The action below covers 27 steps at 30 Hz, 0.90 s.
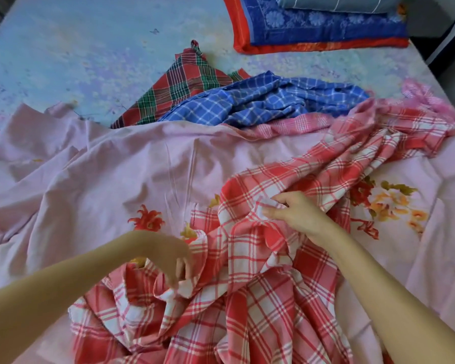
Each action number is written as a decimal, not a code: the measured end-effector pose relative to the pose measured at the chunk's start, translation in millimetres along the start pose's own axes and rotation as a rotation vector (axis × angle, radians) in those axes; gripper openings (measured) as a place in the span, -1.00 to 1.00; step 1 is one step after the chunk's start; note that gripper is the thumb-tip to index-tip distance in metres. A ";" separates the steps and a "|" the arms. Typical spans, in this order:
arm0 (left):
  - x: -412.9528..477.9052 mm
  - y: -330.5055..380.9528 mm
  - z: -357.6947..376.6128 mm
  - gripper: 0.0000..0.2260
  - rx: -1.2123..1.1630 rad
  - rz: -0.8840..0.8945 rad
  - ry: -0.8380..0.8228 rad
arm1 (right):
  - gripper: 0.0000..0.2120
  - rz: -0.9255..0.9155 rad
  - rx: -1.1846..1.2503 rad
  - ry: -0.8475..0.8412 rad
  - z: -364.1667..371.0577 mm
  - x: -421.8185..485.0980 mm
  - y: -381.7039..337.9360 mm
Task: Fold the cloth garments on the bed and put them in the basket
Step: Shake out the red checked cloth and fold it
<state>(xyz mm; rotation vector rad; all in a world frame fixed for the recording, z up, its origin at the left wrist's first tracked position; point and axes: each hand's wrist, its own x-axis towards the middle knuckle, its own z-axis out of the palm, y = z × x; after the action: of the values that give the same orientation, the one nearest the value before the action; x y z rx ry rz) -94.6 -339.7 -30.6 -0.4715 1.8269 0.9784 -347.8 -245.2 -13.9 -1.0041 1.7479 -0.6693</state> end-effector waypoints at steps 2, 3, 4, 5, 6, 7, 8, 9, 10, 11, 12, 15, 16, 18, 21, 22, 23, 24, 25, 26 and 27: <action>15.4 -18.9 -14.7 -0.68 -0.281 -0.093 0.147 | -0.76 -0.017 -0.056 -0.023 9.8 0.0 -0.7; 24.2 -25.3 -21.4 -0.69 -0.468 -0.163 0.256 | -0.75 -0.032 -0.075 -0.027 13.3 0.9 1.1; 33.6 -29.0 -27.9 -0.63 -0.593 -0.244 0.403 | -0.74 -0.031 -0.071 -0.034 15.8 0.9 3.1; 42.4 -30.8 -33.8 -0.55 -0.628 -0.338 0.540 | -0.70 -0.031 -0.054 -0.037 17.6 0.5 5.0; 51.1 -30.8 -37.5 -0.50 -0.649 -0.390 0.640 | -0.64 -0.033 -0.041 -0.040 19.5 -0.7 5.6; 60.1 -28.5 -39.0 -0.50 -0.699 -0.414 0.699 | -0.54 -0.042 -0.032 -0.043 20.7 -2.5 6.7; 67.0 -24.0 -39.5 -0.52 -0.777 -0.423 0.742 | -0.47 -0.044 -0.028 -0.042 22.4 -4.7 6.6; 75.1 -21.4 -38.1 -0.56 -0.860 -0.429 0.776 | -0.45 -0.048 -0.029 -0.042 23.7 -6.5 7.6; 82.0 -17.5 -36.5 -0.62 -0.878 -0.444 0.840 | -0.51 -0.055 -0.039 -0.039 24.5 -9.3 6.3; 89.1 -15.2 -34.3 -0.67 -0.863 -0.470 0.903 | -0.61 -0.055 -0.053 -0.033 24.6 -11.7 5.8; 95.0 -14.0 -32.0 -0.70 -0.850 -0.496 0.969 | -0.71 -0.061 -0.070 -0.027 24.3 -14.7 4.1; 93.4 -9.0 -31.0 -0.75 -1.130 -0.460 0.988 | -0.74 -0.103 -0.102 0.000 23.6 -27.0 -2.4; 87.7 -8.1 -32.6 -0.76 -1.321 -0.369 0.887 | -0.70 -0.115 -0.099 0.007 23.4 -31.1 -4.1; 67.0 -1.6 -34.8 -0.80 -1.616 -0.140 0.625 | -0.65 -0.155 -0.098 0.023 23.0 -44.5 -10.8; 27.5 13.1 -40.3 -0.86 -1.538 0.061 0.627 | -0.88 -0.182 -0.101 0.046 24.6 -65.1 -23.5; 13.9 18.2 -43.3 -0.91 -1.426 0.109 0.732 | -0.92 -0.191 -0.120 0.052 25.2 -71.3 -28.6; -2.9 25.4 -45.0 -0.94 -1.327 0.169 0.843 | -0.92 -0.210 -0.143 0.057 26.4 -80.9 -36.3; -24.0 34.4 -46.4 -0.91 -1.256 0.245 0.915 | -0.91 -0.221 -0.160 0.057 28.5 -94.5 -46.2; -45.8 44.2 -48.0 -0.85 -1.212 0.311 0.957 | -0.90 -0.228 -0.178 0.050 30.8 -107.9 -56.0; -64.4 52.7 -49.7 -0.80 -1.196 0.355 0.988 | -0.90 -0.237 -0.203 0.033 34.1 -120.5 -64.4; -87.2 63.3 -52.4 -0.78 -1.172 0.382 1.025 | -0.89 -0.258 -0.243 0.015 35.9 -137.2 -76.3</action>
<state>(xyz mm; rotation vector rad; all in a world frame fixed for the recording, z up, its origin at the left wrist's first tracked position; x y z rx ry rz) -128.5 -351.9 83.6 -1.5871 2.0175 2.3758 -264.3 -165.4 98.4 -1.4127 1.7582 -0.6351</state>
